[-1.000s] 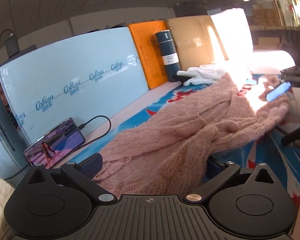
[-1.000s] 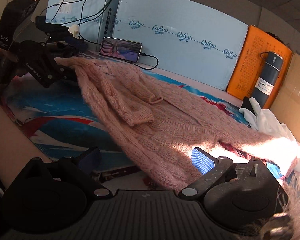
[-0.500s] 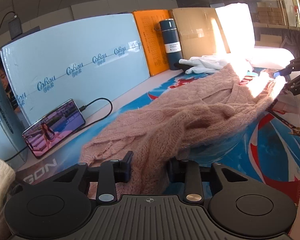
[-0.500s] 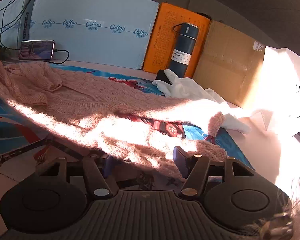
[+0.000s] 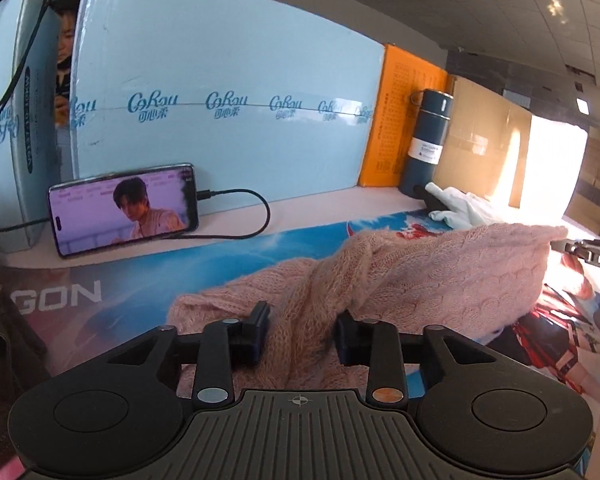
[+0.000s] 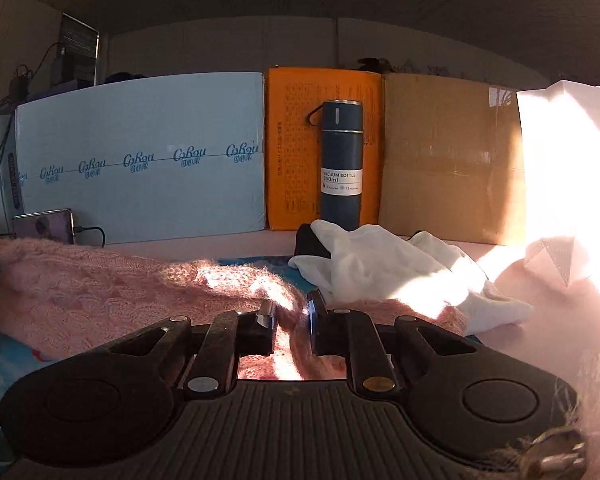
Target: Fold clothes
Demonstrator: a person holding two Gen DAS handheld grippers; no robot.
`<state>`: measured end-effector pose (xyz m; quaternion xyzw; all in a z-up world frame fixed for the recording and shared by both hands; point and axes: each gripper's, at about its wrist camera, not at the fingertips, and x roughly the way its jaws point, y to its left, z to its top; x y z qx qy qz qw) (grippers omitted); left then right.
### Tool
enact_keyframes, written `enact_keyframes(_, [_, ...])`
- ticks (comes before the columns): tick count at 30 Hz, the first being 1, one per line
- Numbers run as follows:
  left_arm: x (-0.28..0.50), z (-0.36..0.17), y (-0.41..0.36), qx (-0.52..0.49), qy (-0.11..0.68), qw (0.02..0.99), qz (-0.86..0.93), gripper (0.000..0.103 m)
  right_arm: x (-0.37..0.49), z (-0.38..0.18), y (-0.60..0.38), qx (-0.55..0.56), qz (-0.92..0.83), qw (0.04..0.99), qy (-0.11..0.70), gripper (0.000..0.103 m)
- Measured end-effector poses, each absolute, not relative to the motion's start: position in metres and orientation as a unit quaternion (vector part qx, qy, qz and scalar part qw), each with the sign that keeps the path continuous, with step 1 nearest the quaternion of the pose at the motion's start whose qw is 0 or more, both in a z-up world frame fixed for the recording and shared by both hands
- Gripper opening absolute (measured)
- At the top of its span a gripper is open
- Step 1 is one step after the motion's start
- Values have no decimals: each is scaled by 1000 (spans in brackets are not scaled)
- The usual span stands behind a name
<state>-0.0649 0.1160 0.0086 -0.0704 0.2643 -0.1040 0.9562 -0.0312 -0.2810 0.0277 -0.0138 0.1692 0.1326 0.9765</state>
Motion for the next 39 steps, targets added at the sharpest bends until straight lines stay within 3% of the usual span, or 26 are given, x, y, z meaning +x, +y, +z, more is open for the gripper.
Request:
enact_keyframes(1, [-63, 6, 121, -88, 264, 956, -93, 61, -26, 27, -281, -13, 123, 976, 177, 24])
enact_keyframes(2, [-62, 4, 126, -100, 261, 957, -82, 66, -22, 25, -282, -10, 112, 977, 184, 38])
enact_keyframes(3, [-63, 2, 132, -106, 255, 958, -71, 72, -19, 23, -284, -4, 100, 977, 189, 45])
enact_keyframes(8, [-59, -6, 156, -138, 258, 956, -27, 82, -19, 16, -306, 19, 17, 979, 204, 60])
enact_keyframes(18, [-68, 2, 143, -113, 225, 965, -75, 89, -26, 6, -359, 161, -52, 960, 221, 66])
enact_keyframes(23, [-63, 1, 129, -79, 241, 962, -98, 88, -11, 2, -358, 181, -63, 954, 230, 66])
enact_keyframes(24, [-60, -1, 128, -75, 249, 961, -94, 88, -8, 1, -356, 181, -61, 953, 235, 62])
enact_keyframes(25, [-58, -2, 127, -72, 256, 960, -90, 87, -5, 1, -354, 177, -65, 952, 243, 56])
enact_keyframes(26, [-57, -3, 127, -71, 262, 959, -87, 82, -2, 0, -351, 168, -76, 950, 254, 36])
enact_keyframes(27, [-55, -4, 127, -71, 266, 957, -87, 63, 0, -1, -349, 161, -84, 948, 261, 21])
enact_keyframes(28, [-55, -4, 128, -72, 267, 957, -90, 40, 1, -1, -348, 156, -89, 947, 265, 19])
enact_keyframes(30, [-58, -3, 128, -71, 261, 957, -103, 22, -2, 1, -346, 149, -92, 951, 255, 7])
enact_keyframes(31, [-61, -1, 127, -70, 251, 959, -108, 16, -5, 5, -344, 137, -97, 956, 242, 7])
enact_keyframes(39, [-69, 14, 140, -109, 181, 972, -99, 13, -13, 44, -328, 69, -110, 982, 136, 4])
